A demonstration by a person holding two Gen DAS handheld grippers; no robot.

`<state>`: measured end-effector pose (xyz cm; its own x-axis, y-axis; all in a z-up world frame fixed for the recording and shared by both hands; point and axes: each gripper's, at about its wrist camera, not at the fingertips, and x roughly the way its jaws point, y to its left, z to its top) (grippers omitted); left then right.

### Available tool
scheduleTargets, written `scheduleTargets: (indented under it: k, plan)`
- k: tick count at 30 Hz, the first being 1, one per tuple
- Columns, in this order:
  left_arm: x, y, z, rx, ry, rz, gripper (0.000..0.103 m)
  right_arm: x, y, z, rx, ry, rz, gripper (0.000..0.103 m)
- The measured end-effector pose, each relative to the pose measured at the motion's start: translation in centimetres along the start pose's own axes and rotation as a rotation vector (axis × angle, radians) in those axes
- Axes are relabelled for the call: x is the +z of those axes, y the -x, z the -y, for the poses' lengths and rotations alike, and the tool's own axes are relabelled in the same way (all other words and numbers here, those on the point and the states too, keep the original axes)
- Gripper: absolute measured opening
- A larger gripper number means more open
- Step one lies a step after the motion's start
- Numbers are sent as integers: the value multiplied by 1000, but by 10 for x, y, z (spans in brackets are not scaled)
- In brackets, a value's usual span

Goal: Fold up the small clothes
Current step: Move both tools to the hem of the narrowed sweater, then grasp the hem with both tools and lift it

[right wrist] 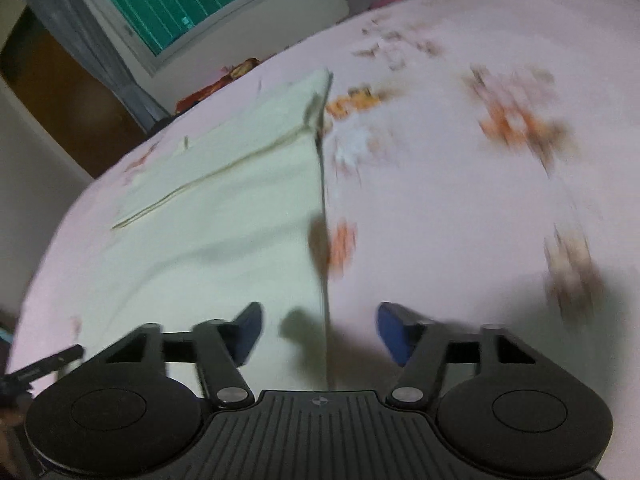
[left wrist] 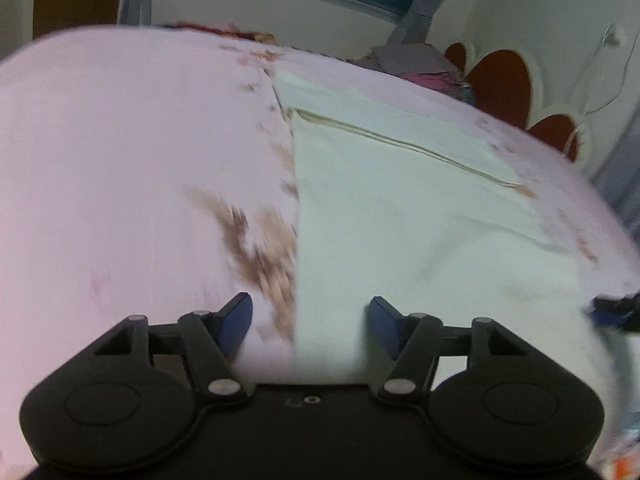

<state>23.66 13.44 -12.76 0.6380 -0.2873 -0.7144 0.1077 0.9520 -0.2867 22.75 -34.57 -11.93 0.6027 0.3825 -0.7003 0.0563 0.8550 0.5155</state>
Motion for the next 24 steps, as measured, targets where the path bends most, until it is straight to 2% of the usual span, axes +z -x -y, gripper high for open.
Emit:
scheduleTargets:
  k: [4,9,10,12,14,15,17,18,20,21,23,24]
  plan:
    - [-28,23,-8,-132,70,-29,59,-40,26,3,90,-36,-24,54]
    - [-52,37,-23,-218,201,-26,45,-77,50,4,171,-68,-43,52]
    - [-55,37,-27,-243,231,-26,41,-83,54,5,186,-78,-46,49]
    - [-60,34,-31,-279,276,-30,37,-91,56,8,221,-109,-60,32]
    - [-65,33,-30,-292,300,-25,36,-93,57,12,239,-135,-64,23]
    - [-66,31,-30,-299,311,-23,34,-92,55,14,247,-152,-59,22]
    - [-68,27,-26,-293,313,-29,3,-89,52,17,259,-186,-52,22]
    - [-70,29,-26,-288,316,-13,3,-88,51,17,266,-194,-51,2]
    - [-76,43,-26,-317,332,73,3,-86,56,16,288,-182,-26,2]
    - [-78,47,-27,-310,339,97,3,-86,65,19,336,-196,12,2]
    - [-83,43,-32,-265,345,69,3,-87,79,24,409,-205,66,2]
    - [-85,37,-35,-256,356,44,3,-88,80,28,407,-193,67,2]
